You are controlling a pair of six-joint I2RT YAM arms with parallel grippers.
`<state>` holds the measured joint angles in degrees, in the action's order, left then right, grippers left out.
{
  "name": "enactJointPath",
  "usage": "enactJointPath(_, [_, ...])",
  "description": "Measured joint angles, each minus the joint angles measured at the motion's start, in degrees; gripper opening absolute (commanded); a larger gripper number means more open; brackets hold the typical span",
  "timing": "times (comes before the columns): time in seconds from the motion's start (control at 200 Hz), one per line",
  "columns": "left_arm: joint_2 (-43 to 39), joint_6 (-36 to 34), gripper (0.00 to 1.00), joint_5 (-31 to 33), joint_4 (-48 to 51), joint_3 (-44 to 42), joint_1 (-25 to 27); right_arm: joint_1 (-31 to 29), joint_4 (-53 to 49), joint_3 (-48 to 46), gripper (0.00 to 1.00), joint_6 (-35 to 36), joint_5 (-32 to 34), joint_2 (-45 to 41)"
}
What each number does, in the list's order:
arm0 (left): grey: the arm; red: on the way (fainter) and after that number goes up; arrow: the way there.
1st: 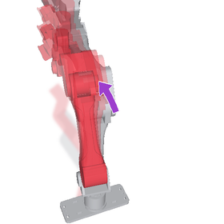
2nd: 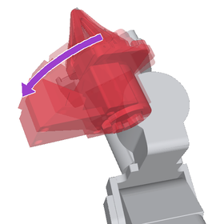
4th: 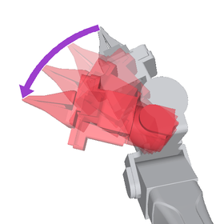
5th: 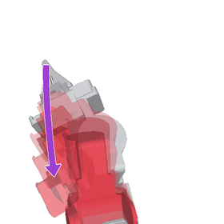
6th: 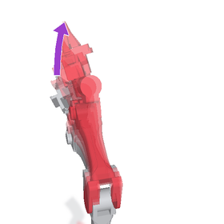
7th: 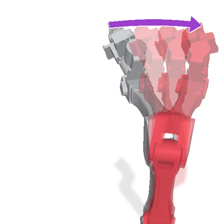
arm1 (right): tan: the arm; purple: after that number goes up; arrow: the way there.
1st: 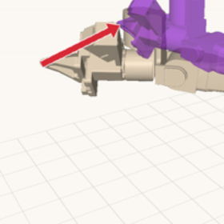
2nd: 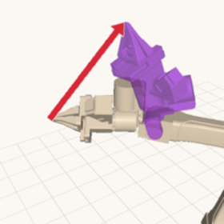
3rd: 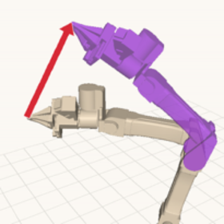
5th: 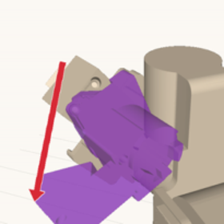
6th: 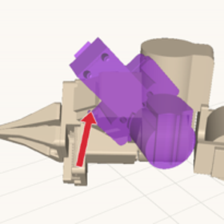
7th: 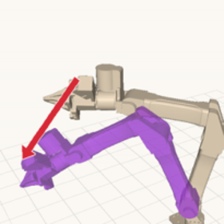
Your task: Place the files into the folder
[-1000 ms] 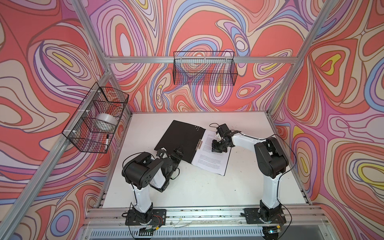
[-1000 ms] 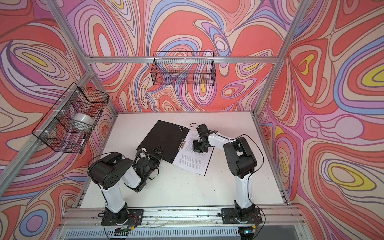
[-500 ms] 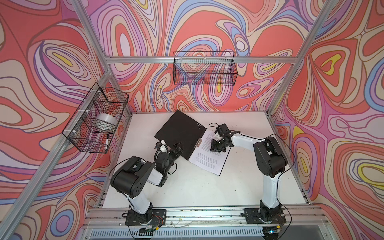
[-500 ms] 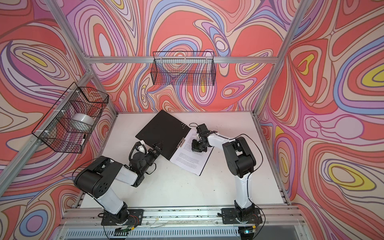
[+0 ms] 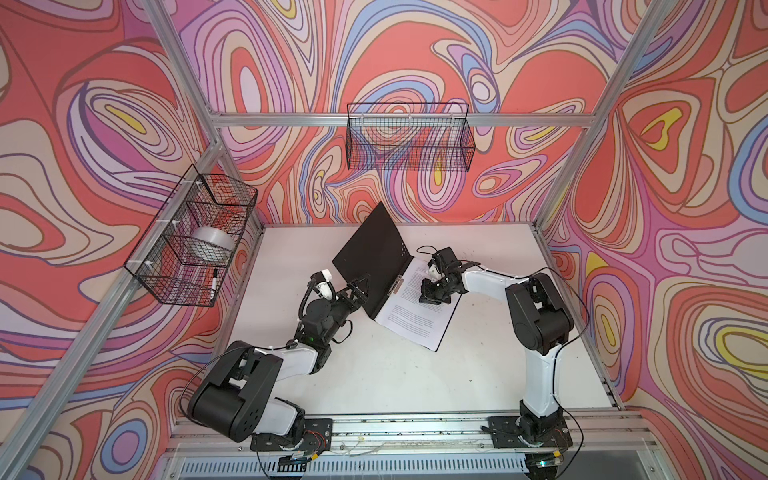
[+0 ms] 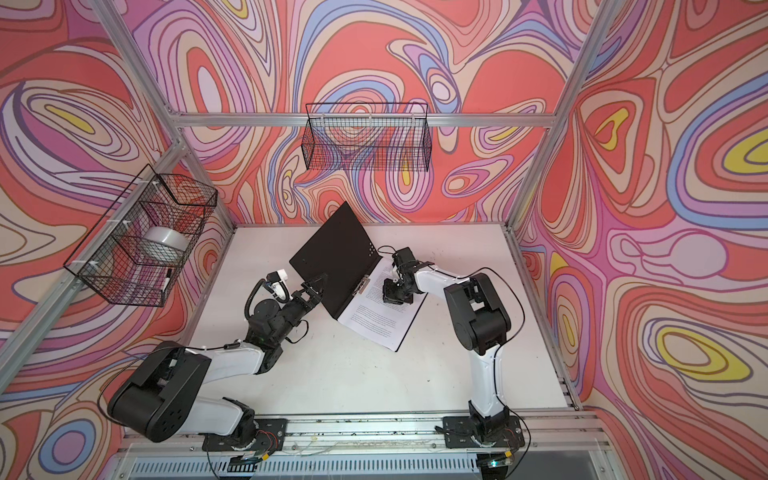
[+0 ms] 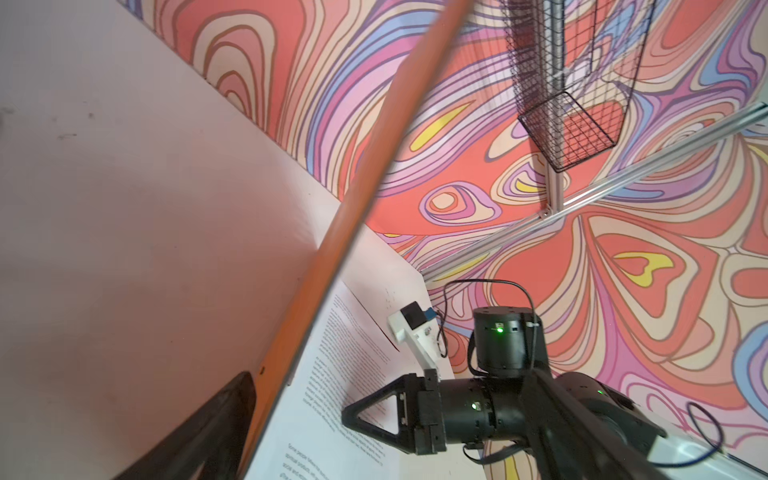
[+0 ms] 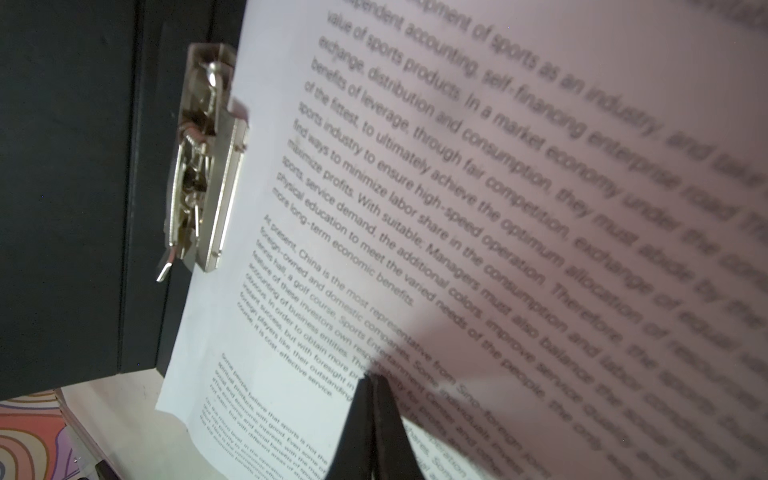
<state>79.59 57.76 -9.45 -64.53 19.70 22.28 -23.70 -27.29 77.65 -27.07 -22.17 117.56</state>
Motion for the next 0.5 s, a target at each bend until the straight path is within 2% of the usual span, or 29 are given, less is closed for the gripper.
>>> enactJointPath(0.13, [-3.3, -1.8, 1.0, -0.6, 3.9, 1.2, 2.6, 0.1, -0.1, 0.1, 0.0, -0.5, -0.6, 0.0])
enactJointPath(0.205, [-4.8, -2.7, 1.0, -0.7, 6.2, 1.4, 5.2, 0.8, 0.6, -0.7, 0.06, -2.0, -2.1, -0.3])
enactJointPath(0.346, [-6.8, -4.2, 1.0, -0.8, 10.0, 1.8, 9.5, 3.8, 0.1, -5.8, 0.25, -6.7, -4.2, -5.4])
enactJointPath(0.501, [-7.8, -6.1, 1.0, -0.5, 14.5, 4.0, 14.7, 12.8, -0.4, -10.0, 0.52, -11.4, -4.7, -16.3])
